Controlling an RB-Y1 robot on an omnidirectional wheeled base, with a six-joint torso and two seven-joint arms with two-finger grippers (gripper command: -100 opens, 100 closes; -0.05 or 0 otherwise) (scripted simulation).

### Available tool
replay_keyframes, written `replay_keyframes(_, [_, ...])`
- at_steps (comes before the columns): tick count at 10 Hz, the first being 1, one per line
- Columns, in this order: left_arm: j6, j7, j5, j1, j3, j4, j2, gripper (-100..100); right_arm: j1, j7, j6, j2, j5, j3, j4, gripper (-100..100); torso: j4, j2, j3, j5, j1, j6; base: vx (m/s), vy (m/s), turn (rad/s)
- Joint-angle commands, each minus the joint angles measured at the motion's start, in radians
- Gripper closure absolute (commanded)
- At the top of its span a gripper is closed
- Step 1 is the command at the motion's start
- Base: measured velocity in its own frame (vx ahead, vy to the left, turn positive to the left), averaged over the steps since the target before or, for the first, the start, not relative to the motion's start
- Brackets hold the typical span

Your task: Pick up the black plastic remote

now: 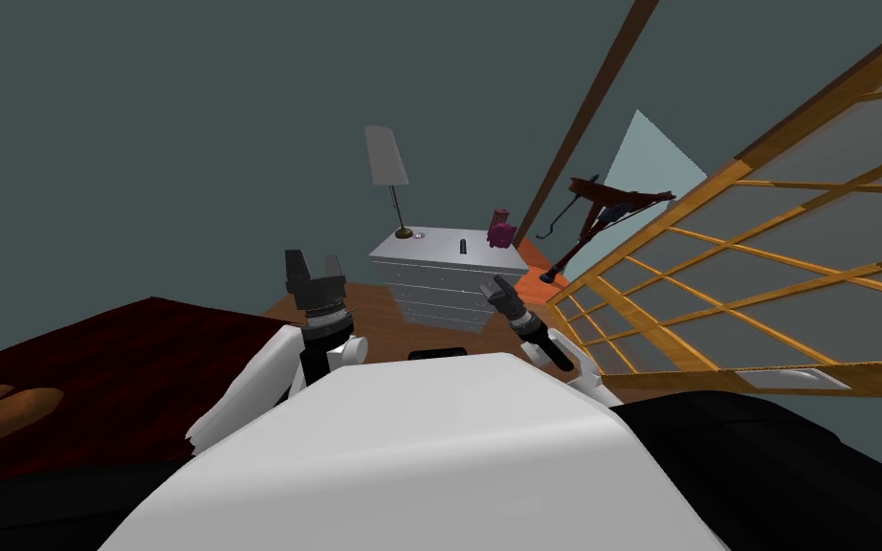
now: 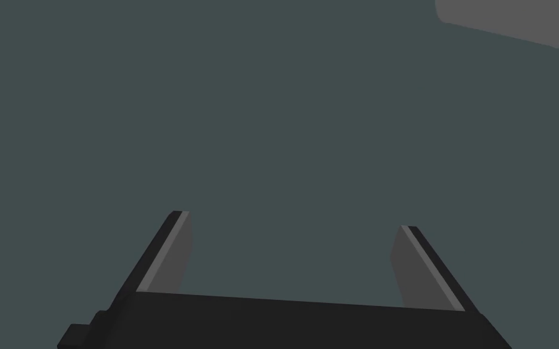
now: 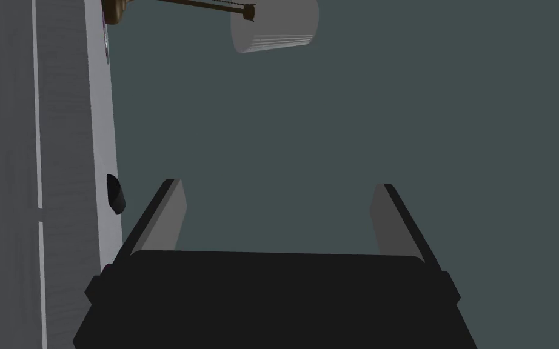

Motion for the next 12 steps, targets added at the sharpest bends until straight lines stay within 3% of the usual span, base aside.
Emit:
replay_keyframes(1, [0.0,0.0,0.0,0.0,0.0,0.0,0.0,0,-0.001,-0.024,-0.008,-0.05,0.004,0.004,0.012,-100,0.0,0.0,0.0,0.0,0.0,0.0,-0.054,0.053,0.057])
replay_keyframes(2, [0.0,0.0,0.0,0.0,0.0,0.0,0.0,0,-0.001,-0.024,-0.008,-0.059,0.004,0.004,0.012,-100,0.0,0.001,0.0,0.0,0.0,0.001,-0.034,0.024,-0.018])
replay_keyframes(3, [0.0,0.0,0.0,0.0,0.0,0.0,0.0,0,-0.004,-0.069,-0.026,-0.099,0.013,0.011,0.046,-100,0.0,0.0,0.0,0.0,-0.001,0.001,-0.064,0.046,0.125])
replay_keyframes(5, [0.0,0.0,0.0,0.0,0.0,0.0,0.0,0,-0.004,-0.069,-0.026,-0.137,0.013,0.011,0.046,-100,0.0,0.001,0.001,0.0,0.0,0.001,-0.044,0.038,0.025])
replay_keyframes(6, [0.0,0.0,0.0,0.0,0.0,0.0,0.0,0,-0.007,-0.114,-0.045,-0.178,0.021,0.019,0.08,-100,0.0,0.0,0.0,0.0,-0.001,0.001,-0.05,0.054,0.118])
replay_keyframes(7, [0.0,0.0,0.0,0.0,0.0,0.0,0.0,0,-0.007,-0.114,-0.045,-0.21,0.021,0.019,0.08,-100,0.0,0.0,0.0,0.0,0.0,0.0,-0.054,0.055,0.079])
replay_keyframes(8, [0.0,0.0,0.0,0.0,0.0,0.0,0.0,0,-0.008,-0.159,-0.065,-0.243,0.029,0.028,0.116,-100,0.0,0.001,0.0,0.0,0.0,0.0,-0.075,0.065,0.123])
replay_keyframes(10, [0.0,0.0,0.0,0.0,0.0,0.0,0.0,0,-0.008,-0.161,-0.065,-0.299,0.029,0.028,0.116,-100,0.001,0.002,0.001,0.0,0.001,0.001,-0.047,0.044,0.026])
replay_keyframes(11, [0.0,0.0,0.0,0.0,0.0,0.0,0.0,0,-0.01,-0.208,-0.084,-0.333,0.038,0.037,0.153,-100,0.0,0.0,0.0,0.0,-0.001,0.001,-0.051,0.042,0.138])
replay_keyframes(12, [0.0,0.0,0.0,0.0,0.0,0.0,0.0,0,-0.01,-0.208,-0.084,-0.362,0.038,0.037,0.153,-100,0.0,0.0,0.0,0.0,-0.001,0.0,-0.049,0.05,0.081])
